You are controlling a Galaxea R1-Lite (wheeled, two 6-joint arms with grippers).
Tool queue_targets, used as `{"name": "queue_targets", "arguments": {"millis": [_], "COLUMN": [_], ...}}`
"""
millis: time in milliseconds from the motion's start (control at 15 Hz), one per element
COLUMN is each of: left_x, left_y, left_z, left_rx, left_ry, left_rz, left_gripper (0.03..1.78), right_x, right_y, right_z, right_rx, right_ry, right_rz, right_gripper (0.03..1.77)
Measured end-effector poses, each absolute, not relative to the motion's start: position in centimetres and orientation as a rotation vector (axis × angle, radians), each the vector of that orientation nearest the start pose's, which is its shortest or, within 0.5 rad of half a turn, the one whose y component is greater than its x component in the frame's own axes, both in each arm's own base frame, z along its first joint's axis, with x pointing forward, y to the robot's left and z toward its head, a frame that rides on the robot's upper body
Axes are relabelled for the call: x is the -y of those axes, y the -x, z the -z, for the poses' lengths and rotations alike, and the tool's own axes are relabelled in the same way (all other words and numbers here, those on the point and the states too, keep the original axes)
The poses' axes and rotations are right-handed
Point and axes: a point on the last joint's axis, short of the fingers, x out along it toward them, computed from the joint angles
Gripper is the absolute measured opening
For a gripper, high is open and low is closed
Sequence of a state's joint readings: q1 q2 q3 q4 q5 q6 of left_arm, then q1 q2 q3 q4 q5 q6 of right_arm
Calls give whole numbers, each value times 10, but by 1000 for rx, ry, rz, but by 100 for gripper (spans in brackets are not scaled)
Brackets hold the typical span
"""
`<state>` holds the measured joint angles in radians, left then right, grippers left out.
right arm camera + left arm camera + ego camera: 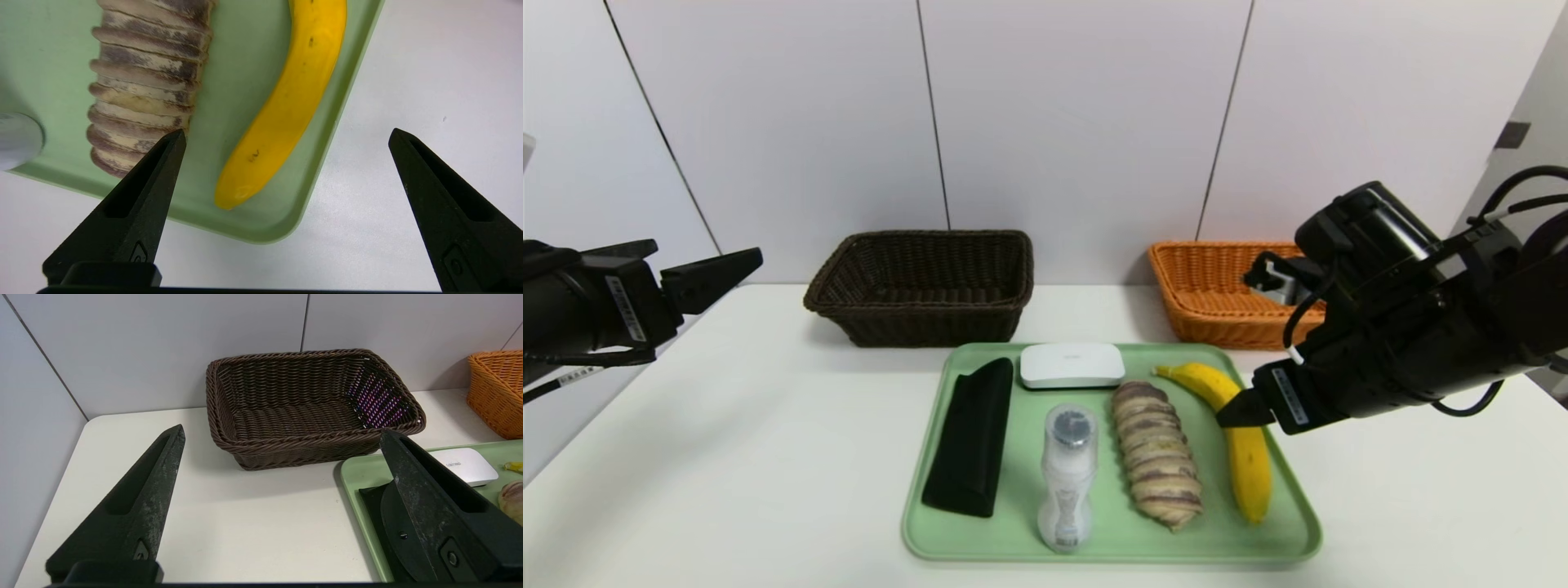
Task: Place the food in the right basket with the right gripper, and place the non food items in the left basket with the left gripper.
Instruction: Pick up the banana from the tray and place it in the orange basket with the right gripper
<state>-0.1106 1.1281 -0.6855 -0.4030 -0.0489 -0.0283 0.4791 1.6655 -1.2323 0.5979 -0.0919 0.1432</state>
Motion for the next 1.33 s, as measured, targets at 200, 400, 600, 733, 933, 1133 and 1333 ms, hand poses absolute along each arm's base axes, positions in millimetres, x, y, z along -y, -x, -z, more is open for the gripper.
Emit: {"name": "queue_targets", "arguments": {"millis": [200,400,600,733,933,1133,1333], "left_x": [19,19,18,18,18,18,18], "left_y": [-161,-159,-157,-156,-155,-152,-151], "left_z": [-257,-253,-250,-249,-249,-248,-248], "left_rx": [-51,-62,-70,-69,-66,-68,-63], "left_ry": [22,22,22,22,22,22,22], "left_rz": [155,155,154,154,154,155,155], "left_gripper": [169,169,169,169,169,169,169], "right_x": [-126,-130,-132,-134,-138,-139,-140], "right_y": [-248,-255,-260,-264,-268,-270,-273], "right_z": [-192,-178,-166,-161,-154,-147,-142], "right_rx": [-974,-972,-1008,-1011,-1013,-1032,-1047], "right_ry": [151,142,133,121,111,112,100], "right_rz": [-280,-275,-258,-251,-255,-249,-231], "right_gripper": [171,171,171,171,171,171,171]}}
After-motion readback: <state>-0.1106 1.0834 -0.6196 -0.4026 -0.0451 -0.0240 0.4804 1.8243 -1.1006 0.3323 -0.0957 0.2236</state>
